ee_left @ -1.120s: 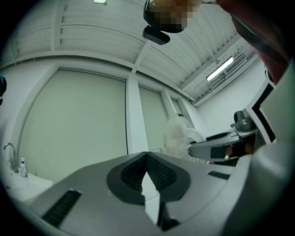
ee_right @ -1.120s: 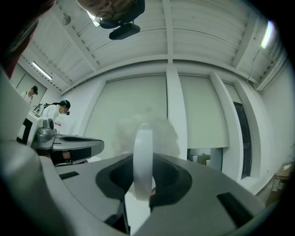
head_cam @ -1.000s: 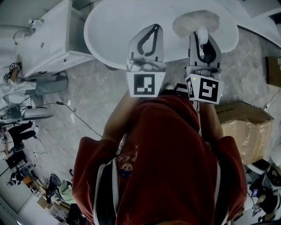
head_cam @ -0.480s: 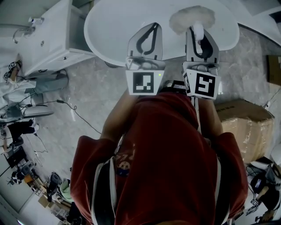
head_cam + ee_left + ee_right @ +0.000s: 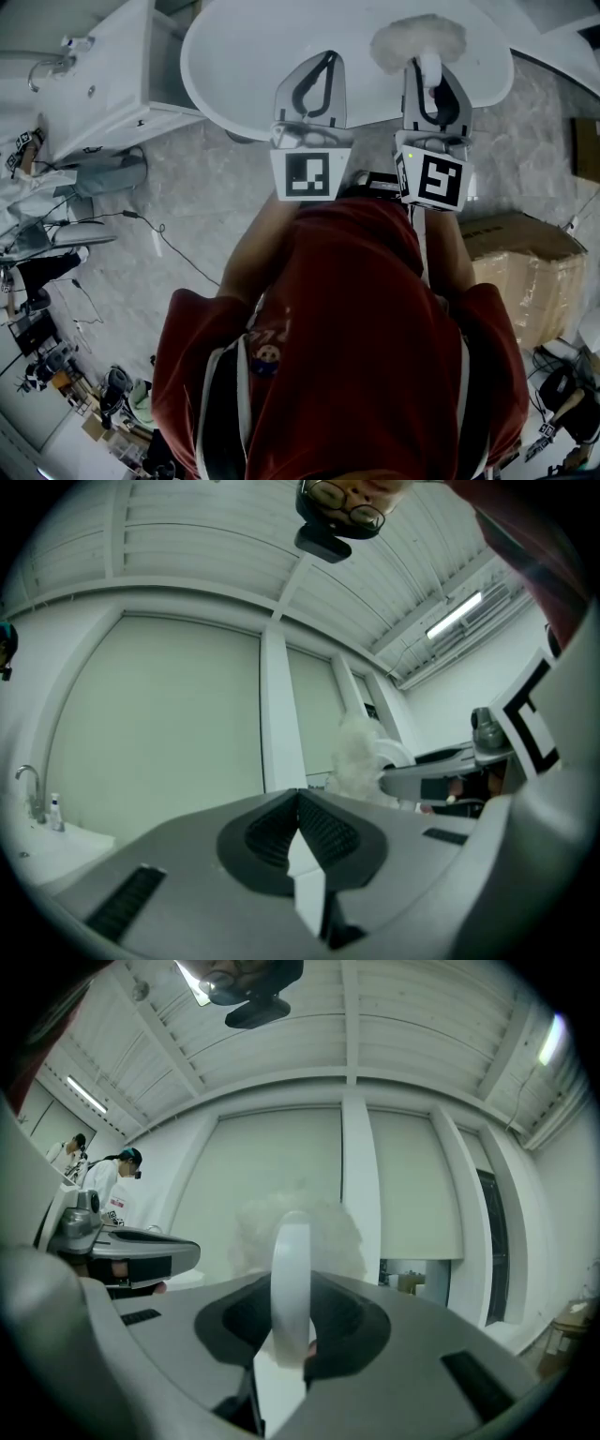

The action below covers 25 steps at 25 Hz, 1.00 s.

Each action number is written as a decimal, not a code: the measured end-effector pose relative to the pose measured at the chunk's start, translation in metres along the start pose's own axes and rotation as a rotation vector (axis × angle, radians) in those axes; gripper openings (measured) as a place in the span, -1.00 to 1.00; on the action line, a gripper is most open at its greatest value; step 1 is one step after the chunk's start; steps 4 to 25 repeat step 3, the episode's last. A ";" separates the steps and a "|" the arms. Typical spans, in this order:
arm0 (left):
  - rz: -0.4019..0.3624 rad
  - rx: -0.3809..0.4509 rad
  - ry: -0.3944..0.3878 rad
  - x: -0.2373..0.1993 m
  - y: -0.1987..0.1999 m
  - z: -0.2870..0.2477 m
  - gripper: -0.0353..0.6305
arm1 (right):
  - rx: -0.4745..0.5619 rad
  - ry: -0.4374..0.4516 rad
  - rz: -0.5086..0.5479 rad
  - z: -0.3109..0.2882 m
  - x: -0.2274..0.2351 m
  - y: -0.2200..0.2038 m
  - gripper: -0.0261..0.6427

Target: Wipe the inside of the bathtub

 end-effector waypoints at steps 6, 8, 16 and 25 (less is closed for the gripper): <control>0.010 -0.012 0.004 -0.001 -0.003 -0.001 -0.85 | -0.007 0.002 0.005 0.001 -0.003 -0.002 -0.64; 0.010 -0.012 0.004 -0.001 -0.003 -0.001 -0.85 | -0.007 0.002 0.005 0.001 -0.003 -0.002 -0.64; 0.010 -0.012 0.004 -0.001 -0.003 -0.001 -0.85 | -0.007 0.002 0.005 0.001 -0.003 -0.002 -0.64; 0.010 -0.012 0.004 -0.001 -0.003 -0.001 -0.85 | -0.007 0.002 0.005 0.001 -0.003 -0.002 -0.64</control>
Point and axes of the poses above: the fingertips, and each gripper's own axes: z backward along the fingers, x to its right, y out of its top, the point moved 1 cm from there along z, backward along the fingers, and after that the axes turned 4 degrees about z, right-handed, at the moved point
